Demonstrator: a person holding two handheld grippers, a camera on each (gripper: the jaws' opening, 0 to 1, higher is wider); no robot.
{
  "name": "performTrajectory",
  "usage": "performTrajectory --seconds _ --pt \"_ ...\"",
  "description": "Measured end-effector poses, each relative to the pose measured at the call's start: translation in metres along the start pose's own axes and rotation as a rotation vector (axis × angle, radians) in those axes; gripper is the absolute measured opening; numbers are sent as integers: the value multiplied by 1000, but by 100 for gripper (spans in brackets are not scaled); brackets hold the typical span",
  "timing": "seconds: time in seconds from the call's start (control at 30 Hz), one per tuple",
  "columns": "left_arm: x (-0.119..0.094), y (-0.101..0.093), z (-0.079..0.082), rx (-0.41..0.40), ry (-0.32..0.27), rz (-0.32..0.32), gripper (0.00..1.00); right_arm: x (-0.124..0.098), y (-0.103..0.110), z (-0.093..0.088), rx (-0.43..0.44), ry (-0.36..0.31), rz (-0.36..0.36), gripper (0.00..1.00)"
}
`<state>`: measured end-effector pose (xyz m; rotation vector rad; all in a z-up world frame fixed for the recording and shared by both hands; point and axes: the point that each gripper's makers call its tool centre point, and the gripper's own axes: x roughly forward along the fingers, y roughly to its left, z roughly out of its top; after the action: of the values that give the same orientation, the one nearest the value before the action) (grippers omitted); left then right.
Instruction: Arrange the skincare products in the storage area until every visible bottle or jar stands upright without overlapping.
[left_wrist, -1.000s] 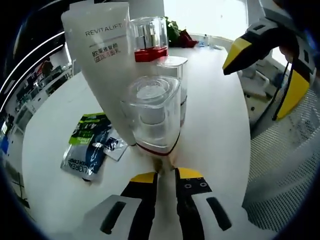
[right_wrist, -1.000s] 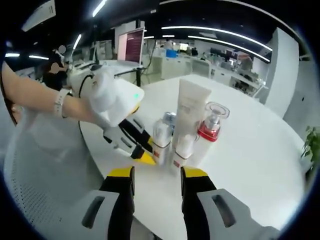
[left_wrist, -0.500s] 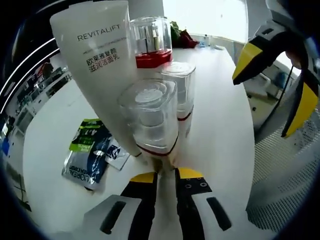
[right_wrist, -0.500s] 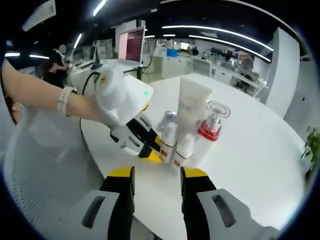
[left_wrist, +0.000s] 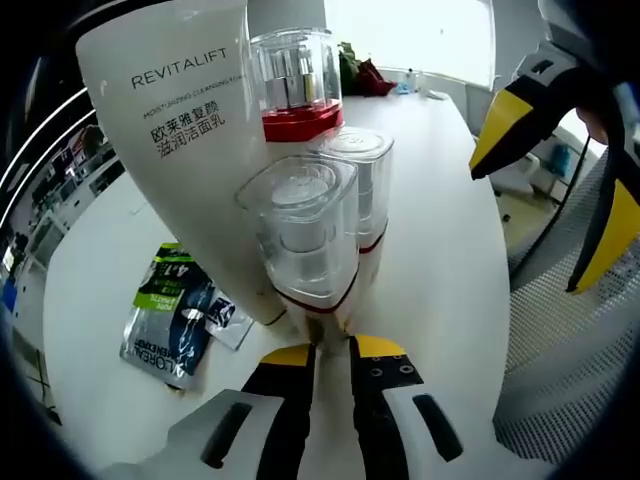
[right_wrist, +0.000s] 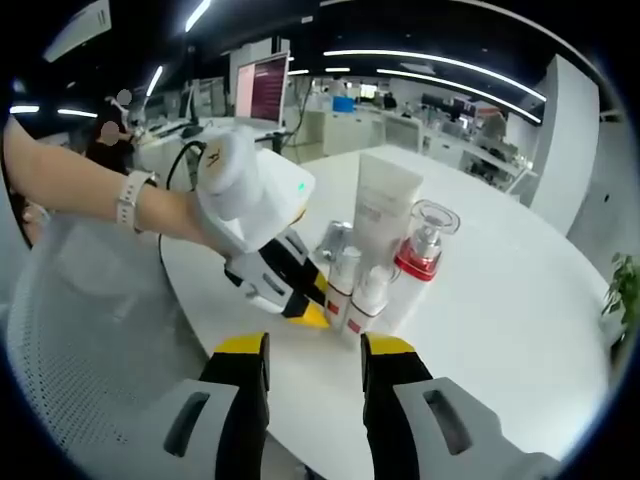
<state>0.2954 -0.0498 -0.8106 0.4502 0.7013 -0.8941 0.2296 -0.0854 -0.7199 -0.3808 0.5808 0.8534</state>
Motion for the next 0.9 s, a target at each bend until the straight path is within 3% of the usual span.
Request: performTrajectory --seconds 0.5,0.7,0.9 --pt "1 0 0 -9 4 -2 15 0 -1 -1 -4 5 -5 35" --pt "-9 2 -7 -10 8 1 17 -1 -3 -1 -1 5 -12 35" --pt "-16 -16 -5 -23 -18 -43 15 -3 -14 -10 54 36 -52 34"
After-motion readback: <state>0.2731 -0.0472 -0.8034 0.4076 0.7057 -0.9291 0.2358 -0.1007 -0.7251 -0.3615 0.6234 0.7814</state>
